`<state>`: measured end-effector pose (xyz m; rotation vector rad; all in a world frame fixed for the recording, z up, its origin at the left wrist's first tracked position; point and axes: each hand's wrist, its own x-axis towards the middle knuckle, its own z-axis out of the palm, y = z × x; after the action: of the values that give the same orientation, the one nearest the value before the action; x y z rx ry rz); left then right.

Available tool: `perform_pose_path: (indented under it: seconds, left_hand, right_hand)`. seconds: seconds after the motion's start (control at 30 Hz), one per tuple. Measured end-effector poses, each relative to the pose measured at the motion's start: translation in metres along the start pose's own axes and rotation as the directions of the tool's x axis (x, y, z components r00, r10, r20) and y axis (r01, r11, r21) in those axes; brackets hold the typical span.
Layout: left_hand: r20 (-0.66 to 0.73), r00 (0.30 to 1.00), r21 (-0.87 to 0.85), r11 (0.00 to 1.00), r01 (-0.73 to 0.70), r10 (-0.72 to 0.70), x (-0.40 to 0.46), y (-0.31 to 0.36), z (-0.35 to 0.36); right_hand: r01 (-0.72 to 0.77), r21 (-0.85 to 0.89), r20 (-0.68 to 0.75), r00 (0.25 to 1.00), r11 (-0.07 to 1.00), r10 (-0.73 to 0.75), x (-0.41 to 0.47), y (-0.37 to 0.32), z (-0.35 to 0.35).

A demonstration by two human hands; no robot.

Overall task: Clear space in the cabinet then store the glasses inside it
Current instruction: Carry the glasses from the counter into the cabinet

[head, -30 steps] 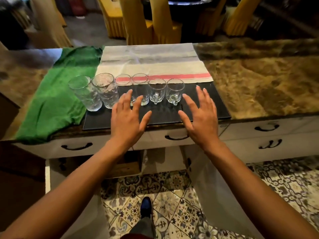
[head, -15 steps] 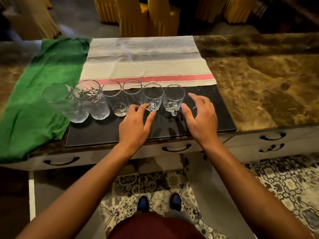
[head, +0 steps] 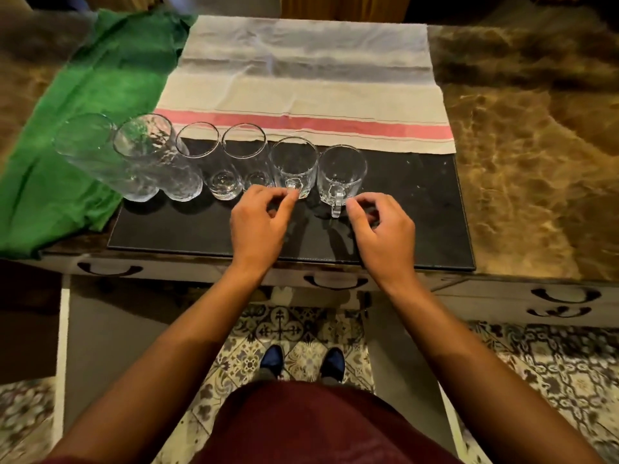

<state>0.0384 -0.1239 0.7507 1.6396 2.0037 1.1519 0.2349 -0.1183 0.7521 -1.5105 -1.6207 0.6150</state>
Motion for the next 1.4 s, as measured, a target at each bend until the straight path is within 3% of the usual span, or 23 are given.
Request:
perform_pose_path:
  seconds: [0.37, 0.5, 0.73, 0.9, 1.23, 1.4]
  left_hand:
    - [0.138, 0.97, -0.334, 0.913, 0.234, -0.198, -0.001, 0.0, 0.003]
    - [0.275, 0.928, -0.455, 0.817, 0.355, -0.25, 0.001, 0.002, 0.003]
    - [0.369, 0.883, -0.527, 0.718, 0.455, -0.289, 0.006, 0.008, 0.0]
    - [0.373, 0.877, -0.533, 0.704, 0.47, -0.303, 0.005, 0.011, 0.001]
    - [0.288, 0.911, -0.522, 0.749, 0.409, -0.296, -0.003, 0.015, 0.007]
    - [0.253, 0.922, -0.538, 0.749, 0.386, -0.294, -0.018, 0.02, 0.003]
  right_hand:
    - [-0.165, 0.199, 0.044, 0.986, 0.966, 0.159, 0.004, -0.011, 0.01]
    - [-0.297, 0.278, 0.135, 0.954, 0.913, 0.269, 0.003, -0.016, 0.014]
    - [-0.474, 0.442, 0.265, 0.88, 0.761, 0.394, 0.005, -0.022, 0.018]
    - [-0.526, 0.546, 0.33, 0.85, 0.652, 0.41, 0.007, -0.022, 0.021]
    - [-0.566, 0.549, 0.374, 0.824, 0.614, 0.425, 0.01, -0.021, 0.018]
    - [-0.547, 0.519, 0.386, 0.835, 0.656, 0.391, 0.008, -0.014, 0.008]
